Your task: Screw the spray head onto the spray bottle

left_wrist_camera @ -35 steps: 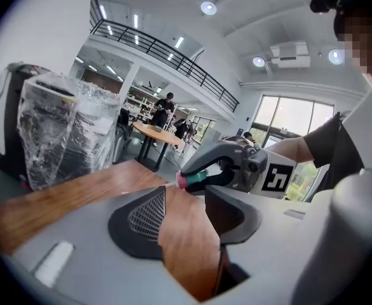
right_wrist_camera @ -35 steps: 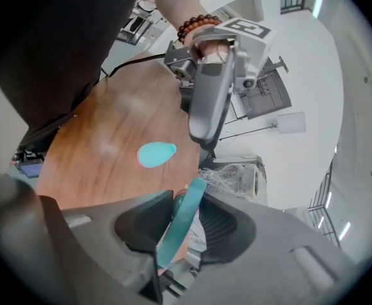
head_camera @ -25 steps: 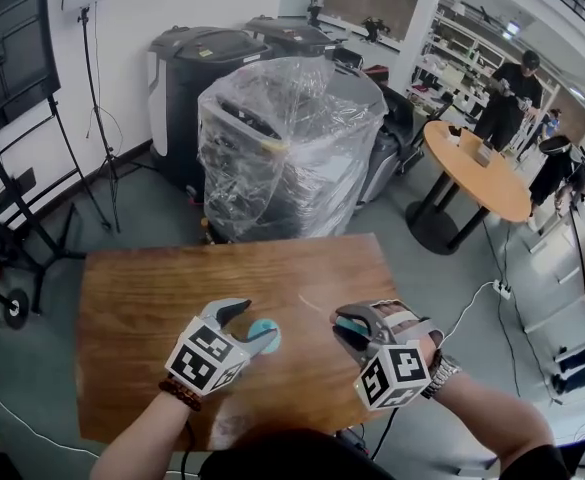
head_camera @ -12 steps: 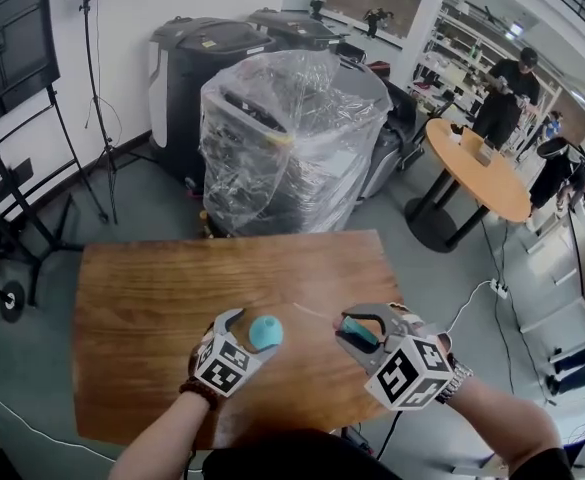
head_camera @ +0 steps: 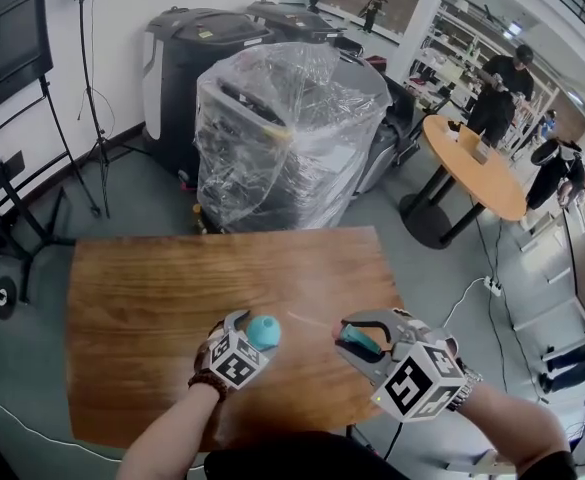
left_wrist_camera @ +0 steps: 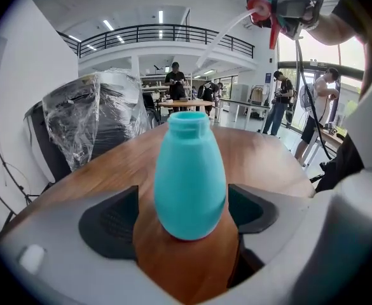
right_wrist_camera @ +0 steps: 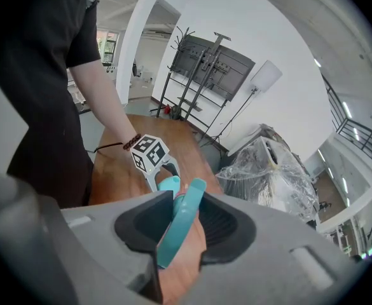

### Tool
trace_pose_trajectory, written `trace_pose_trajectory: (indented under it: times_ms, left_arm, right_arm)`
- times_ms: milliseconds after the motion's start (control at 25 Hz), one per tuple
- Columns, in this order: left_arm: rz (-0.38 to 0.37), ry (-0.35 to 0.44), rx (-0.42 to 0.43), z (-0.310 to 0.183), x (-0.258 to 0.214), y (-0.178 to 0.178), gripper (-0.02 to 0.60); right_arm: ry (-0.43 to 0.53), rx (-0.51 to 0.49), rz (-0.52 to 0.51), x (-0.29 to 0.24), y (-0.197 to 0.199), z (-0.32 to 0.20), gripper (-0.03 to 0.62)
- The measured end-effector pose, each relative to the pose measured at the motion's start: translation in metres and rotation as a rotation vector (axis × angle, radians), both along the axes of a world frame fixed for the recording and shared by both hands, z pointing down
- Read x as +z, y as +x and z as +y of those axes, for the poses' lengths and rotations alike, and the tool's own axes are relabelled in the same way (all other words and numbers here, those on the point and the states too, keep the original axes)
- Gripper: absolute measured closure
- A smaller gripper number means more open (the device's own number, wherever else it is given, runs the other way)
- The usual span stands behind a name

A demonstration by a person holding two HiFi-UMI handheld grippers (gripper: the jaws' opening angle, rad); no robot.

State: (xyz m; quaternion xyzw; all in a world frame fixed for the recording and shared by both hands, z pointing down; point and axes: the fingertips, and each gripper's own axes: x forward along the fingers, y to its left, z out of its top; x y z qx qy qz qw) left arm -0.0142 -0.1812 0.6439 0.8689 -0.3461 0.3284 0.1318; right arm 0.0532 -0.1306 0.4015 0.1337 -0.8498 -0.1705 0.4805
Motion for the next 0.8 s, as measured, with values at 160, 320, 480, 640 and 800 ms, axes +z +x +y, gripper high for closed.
trace_pose_trajectory:
  times_ms: [160, 320, 480, 640, 800]
  left_arm:
    - [-0.031, -0.001, 0.014, 0.000, 0.009, 0.004, 0.131]
    - [-0.083, -0.007, 0.036, 0.004, 0.018, 0.006, 0.160]
    - [-0.111, 0.003, 0.048, 0.005, 0.016, 0.007, 0.164]
    - [-0.191, 0.022, 0.086, 0.013, 0.011, 0.003, 0.167]
    - [-0.300, 0.038, 0.110, 0.017, 0.004, -0.008, 0.170]
  right_arm:
    - [-0.016, -0.005, 0.005, 0.001, -0.001, 0.004, 0.478]
    - [-0.030, -0.020, 0.005, 0.008, -0.002, 0.008, 0.477]
    - [-0.045, -0.042, 0.005, 0.006, -0.010, 0.012, 0.478]
    - [-0.062, -0.065, 0.009, 0.010, -0.012, 0.016, 0.478]
    - [-0.084, -0.092, 0.022, 0.013, -0.018, 0.023, 0.477]
